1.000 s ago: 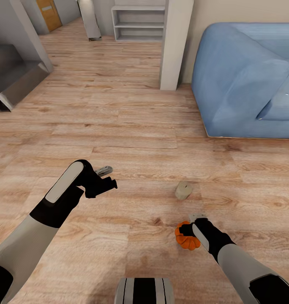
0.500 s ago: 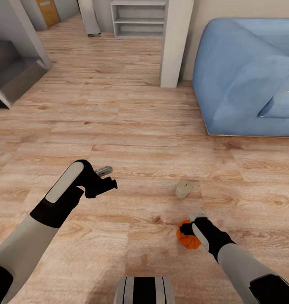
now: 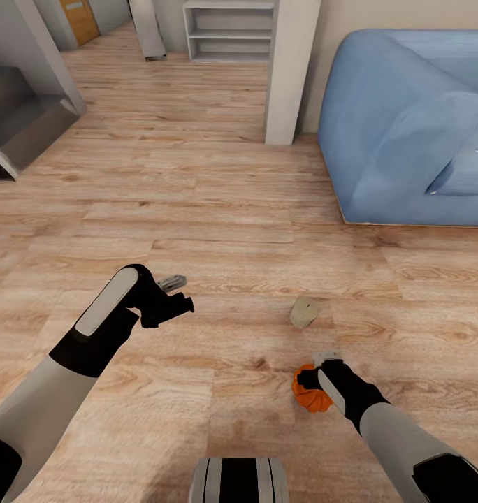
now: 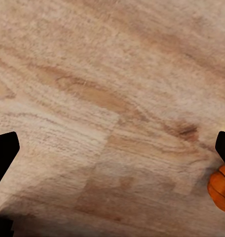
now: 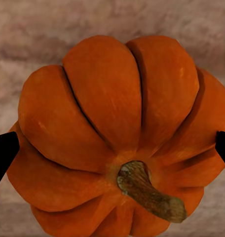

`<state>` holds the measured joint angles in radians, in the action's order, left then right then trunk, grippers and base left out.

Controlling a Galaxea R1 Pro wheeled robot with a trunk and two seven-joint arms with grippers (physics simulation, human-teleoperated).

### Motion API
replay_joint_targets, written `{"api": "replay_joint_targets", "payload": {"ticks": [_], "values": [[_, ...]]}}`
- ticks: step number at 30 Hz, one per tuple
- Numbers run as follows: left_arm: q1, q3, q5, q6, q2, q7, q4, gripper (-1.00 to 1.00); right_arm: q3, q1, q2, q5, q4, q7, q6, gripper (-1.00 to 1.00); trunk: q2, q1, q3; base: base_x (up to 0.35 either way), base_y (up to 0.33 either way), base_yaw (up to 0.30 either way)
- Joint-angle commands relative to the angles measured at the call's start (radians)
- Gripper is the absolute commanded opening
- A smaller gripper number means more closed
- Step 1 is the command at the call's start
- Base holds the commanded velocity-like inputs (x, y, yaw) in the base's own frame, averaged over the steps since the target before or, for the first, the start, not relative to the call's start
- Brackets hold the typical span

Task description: Place each of the two pumpkins and all three candles from the living room inside a cabinet in the living room (use any cabinet), then make sure every cabinet is closed, and position the cauldron so it is next to a table in the living room.

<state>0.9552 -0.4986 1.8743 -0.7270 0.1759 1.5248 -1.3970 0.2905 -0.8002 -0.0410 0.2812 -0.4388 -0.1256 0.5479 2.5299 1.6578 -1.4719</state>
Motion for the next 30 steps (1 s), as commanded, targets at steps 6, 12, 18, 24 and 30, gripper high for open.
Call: {"api": "replay_joint_targets", "payload": {"ticks": [6, 12, 18, 24, 30], "values": [[0.001, 0.000, 0.006, -0.011, 0.001, 0.008, 0.000, 1.00, 0.006, 0.001, 0.000, 0.056, 0.009, -0.003, 0.000, -1.00, 0.000, 0.000, -0.001, 0.000, 0.000, 0.000], [0.001, 0.001, 0.008, -0.010, 0.002, 0.008, 0.000, 1.00, 0.006, 0.001, 0.000, 0.056, 0.009, -0.003, 0.000, -1.00, 0.000, 0.000, -0.001, 0.000, 0.000, 0.000], [0.000, 0.002, 0.008, -0.010, 0.003, 0.007, 0.000, 1.00, 0.006, 0.001, 0.000, 0.056, 0.009, -0.003, 0.000, -1.00, 0.000, 0.000, -0.001, 0.000, 0.000, 0.000], [0.001, 0.002, 0.009, -0.010, 0.005, 0.005, 0.000, 1.00, 0.006, 0.001, 0.000, 0.056, 0.009, -0.003, 0.000, -1.00, 0.000, 0.000, -0.001, 0.000, 0.000, 0.000], [0.001, 0.002, 0.007, -0.009, 0.005, 0.006, 0.000, 1.00, 0.006, 0.001, -0.002, 0.057, 0.009, -0.003, 0.000, -1.00, 0.000, 0.000, -0.001, 0.000, 0.000, 0.000]]}}
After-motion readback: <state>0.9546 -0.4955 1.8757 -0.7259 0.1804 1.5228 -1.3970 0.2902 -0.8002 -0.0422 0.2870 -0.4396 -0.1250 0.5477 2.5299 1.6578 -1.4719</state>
